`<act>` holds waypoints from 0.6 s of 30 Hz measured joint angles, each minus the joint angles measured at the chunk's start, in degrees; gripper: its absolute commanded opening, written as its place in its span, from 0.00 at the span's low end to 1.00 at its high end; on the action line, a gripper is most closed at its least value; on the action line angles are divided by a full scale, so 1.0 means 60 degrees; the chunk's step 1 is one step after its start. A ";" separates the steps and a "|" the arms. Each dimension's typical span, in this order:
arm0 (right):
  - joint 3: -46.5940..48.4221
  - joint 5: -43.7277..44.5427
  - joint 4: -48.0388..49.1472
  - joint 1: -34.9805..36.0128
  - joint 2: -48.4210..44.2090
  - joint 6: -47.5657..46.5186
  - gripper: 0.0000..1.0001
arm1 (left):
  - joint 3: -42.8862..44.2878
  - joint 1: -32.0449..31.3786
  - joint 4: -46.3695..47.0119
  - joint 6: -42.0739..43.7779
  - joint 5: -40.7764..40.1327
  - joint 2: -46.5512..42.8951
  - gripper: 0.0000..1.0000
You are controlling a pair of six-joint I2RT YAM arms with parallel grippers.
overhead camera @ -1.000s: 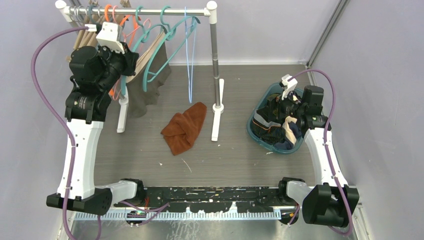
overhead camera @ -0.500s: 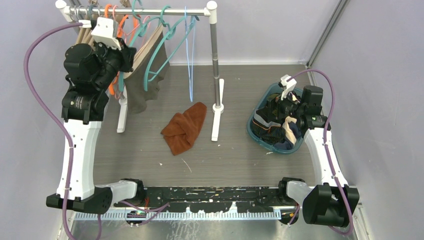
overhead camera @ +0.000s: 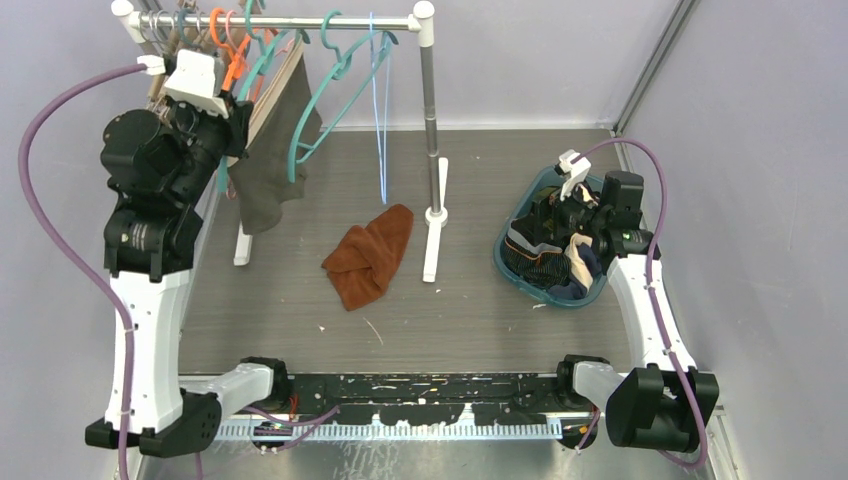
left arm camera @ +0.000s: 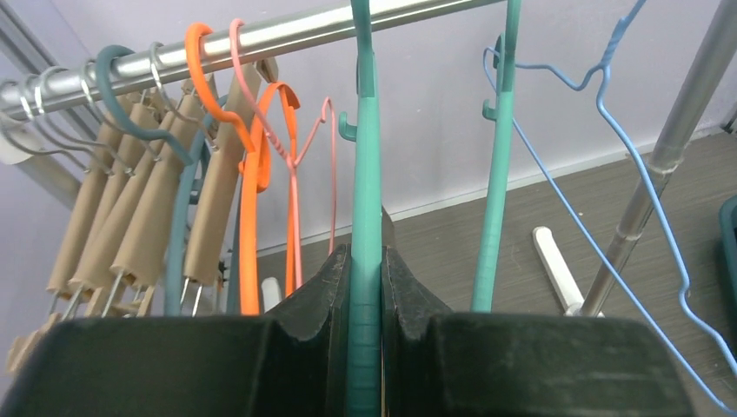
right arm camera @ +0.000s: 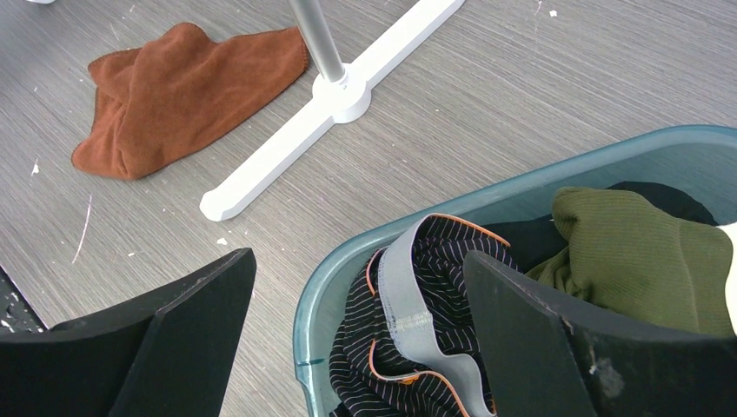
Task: Remove the underwear clipped to the hanger
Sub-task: Pick up the hanger from the clothesline.
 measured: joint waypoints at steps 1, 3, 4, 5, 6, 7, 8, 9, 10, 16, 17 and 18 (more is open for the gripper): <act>0.0000 0.0000 0.0000 0.0015 -0.0004 -0.0004 0.96 | -0.0058 0.0000 -0.0084 0.0091 -0.0004 -0.0138 0.00; 0.0000 0.0004 0.0000 0.0033 0.0000 -0.0022 0.97 | -0.0087 0.0000 -0.0328 0.0270 0.0004 -0.0404 0.00; 0.0000 0.0007 0.0000 0.0033 -0.0004 -0.0029 0.97 | -0.0087 0.0000 -0.0477 0.0335 0.0007 -0.0543 0.00; 0.0000 0.0018 0.0000 0.0033 -0.0004 -0.0033 0.98 | -0.0087 0.0000 -0.0586 0.0386 0.0015 -0.0656 0.00; 0.0000 0.0033 0.0000 0.0036 -0.0004 -0.0036 0.99 | -0.0087 0.0000 -0.0736 0.0448 0.0022 -0.0783 0.00; 0.0000 0.0044 0.0000 0.0036 -0.0004 -0.0040 0.99 | -0.0087 0.0000 -0.0892 0.0495 0.0040 -0.0896 0.00; 0.0000 0.0062 0.0000 0.0036 -0.0004 -0.0055 1.00 | -0.0087 0.0000 -0.1111 0.0525 0.0051 -0.1042 0.00; 0.0000 0.0066 0.0007 0.0036 -0.0004 -0.0062 1.00 | -0.0087 0.0000 -0.1333 0.0546 0.0062 -0.1184 0.00; 0.0000 0.0069 0.0011 0.0036 -0.0004 -0.0066 1.00 | -0.0087 0.0000 -0.1508 0.0550 0.0069 -0.1297 0.00; 0.0000 0.0106 0.0011 0.0036 -0.0004 -0.0062 1.00 | -0.0095 0.0000 -0.2612 0.0648 0.0007 -0.2051 0.00; 0.0000 0.0106 0.0011 0.0036 -0.0004 -0.0062 1.00 | -0.0109 0.0000 -0.2798 0.0685 0.0007 -0.2175 0.00; 0.0000 0.0106 0.0011 0.0036 -0.0004 -0.0066 1.00 | -0.0131 0.0000 -0.2991 0.0721 0.0007 -0.2295 0.00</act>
